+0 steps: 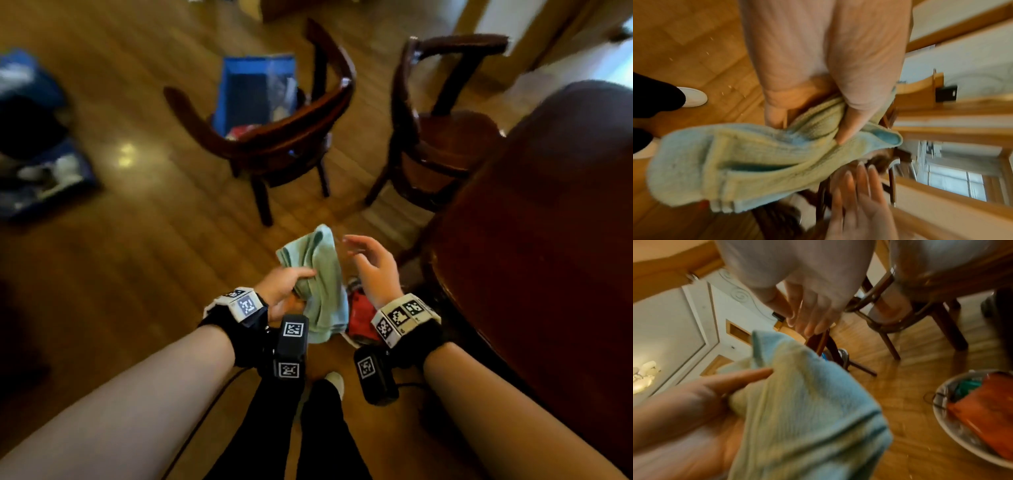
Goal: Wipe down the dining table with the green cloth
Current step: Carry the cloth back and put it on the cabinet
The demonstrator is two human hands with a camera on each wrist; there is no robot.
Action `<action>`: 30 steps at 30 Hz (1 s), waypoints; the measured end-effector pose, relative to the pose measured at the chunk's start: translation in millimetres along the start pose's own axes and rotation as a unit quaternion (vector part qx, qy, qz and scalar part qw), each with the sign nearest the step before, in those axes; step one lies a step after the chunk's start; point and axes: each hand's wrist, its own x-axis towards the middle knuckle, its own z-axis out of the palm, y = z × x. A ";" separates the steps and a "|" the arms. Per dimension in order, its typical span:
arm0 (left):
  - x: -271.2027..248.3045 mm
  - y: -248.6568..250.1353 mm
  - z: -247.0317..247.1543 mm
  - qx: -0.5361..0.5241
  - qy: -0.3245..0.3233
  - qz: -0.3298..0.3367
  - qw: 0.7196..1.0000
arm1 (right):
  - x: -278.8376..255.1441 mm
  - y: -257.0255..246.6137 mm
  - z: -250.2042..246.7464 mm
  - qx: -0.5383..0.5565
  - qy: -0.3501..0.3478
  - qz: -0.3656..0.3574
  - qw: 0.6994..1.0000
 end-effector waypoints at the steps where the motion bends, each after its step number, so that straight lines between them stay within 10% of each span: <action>1: -7.5 -2.6 -19.2 -0.003 0.020 -0.005 1.000 | 4.5 1.4 13.8 -0.005 -0.004 0.016 1.000; 6: -57.2 -19.9 -137.8 -0.091 0.121 0.013 0.988 | -5.6 -18.6 129.0 -0.047 -0.303 0.191 0.932; 10: -103.6 -41.8 -233.6 -0.156 0.193 0.051 0.967 | -28.1 -46.7 246.6 -0.200 -0.469 0.114 0.853; 15: -155.6 -69.8 -350.6 -0.249 0.247 0.089 0.932 | -57.3 -66.5 403.2 -0.282 -0.556 0.043 0.781; 30: -207.0 -33.6 -655.2 -0.309 0.352 0.145 0.872 | -96.3 -146.2 742.5 -0.316 -0.606 0.018 0.729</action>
